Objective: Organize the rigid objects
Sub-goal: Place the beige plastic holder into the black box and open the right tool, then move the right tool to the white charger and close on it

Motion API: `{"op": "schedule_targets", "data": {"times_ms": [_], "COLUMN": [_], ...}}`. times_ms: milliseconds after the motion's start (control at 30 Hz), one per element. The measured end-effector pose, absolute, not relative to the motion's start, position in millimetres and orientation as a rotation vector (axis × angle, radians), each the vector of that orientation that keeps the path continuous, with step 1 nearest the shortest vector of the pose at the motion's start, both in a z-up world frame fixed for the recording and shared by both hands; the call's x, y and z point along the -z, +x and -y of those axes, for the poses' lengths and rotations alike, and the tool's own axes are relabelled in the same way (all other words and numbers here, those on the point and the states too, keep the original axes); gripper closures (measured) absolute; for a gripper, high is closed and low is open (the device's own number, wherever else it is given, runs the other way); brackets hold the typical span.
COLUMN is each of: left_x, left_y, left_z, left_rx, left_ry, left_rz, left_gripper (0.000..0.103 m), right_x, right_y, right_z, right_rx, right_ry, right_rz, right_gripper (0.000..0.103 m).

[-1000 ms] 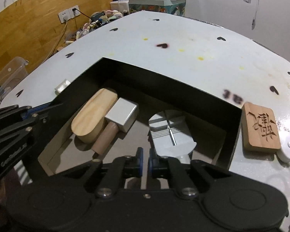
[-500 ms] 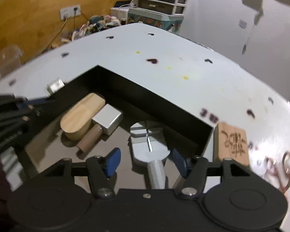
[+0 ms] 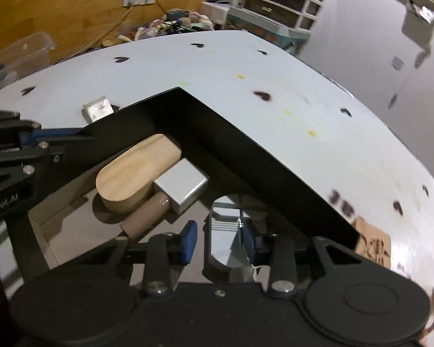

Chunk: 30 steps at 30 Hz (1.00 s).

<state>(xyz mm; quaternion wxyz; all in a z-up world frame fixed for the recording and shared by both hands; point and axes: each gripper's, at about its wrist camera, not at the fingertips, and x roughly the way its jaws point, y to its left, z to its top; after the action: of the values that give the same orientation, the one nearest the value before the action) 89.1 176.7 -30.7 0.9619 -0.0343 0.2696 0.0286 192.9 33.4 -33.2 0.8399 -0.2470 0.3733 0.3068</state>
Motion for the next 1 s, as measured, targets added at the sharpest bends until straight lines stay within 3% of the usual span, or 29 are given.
{"op": "schedule_targets", "data": {"times_ms": [367, 533, 733, 900, 1000], "left_x": [31, 30, 29, 28, 28], "left_y": [89, 89, 89, 90, 90], "left_z": [-178, -177, -177, -176, -176], "left_rx": [-0.061, -0.060, -0.063, -0.066, -0.066], "left_ry": [-0.072, -0.072, -0.073, -0.069, -0.069], "left_rz": [-0.545, -0.548, -0.547, -0.549, -0.549], "left_gripper": [0.100, 0.100, 0.100, 0.100, 0.100], "right_x": [29, 13, -7, -17, -21], "right_y": [182, 181, 170, 158, 153], "right_z": [-32, -17, 4, 28, 42], "right_rx": [-0.742, -0.718, -0.702, -0.685, -0.667], "right_ry": [-0.508, -0.426, -0.335, -0.255, -0.214], "right_rz": [-0.779, -0.754, -0.709, -0.659, -0.632], "right_gripper": [0.072, 0.068, 0.048, 0.016, 0.009]}}
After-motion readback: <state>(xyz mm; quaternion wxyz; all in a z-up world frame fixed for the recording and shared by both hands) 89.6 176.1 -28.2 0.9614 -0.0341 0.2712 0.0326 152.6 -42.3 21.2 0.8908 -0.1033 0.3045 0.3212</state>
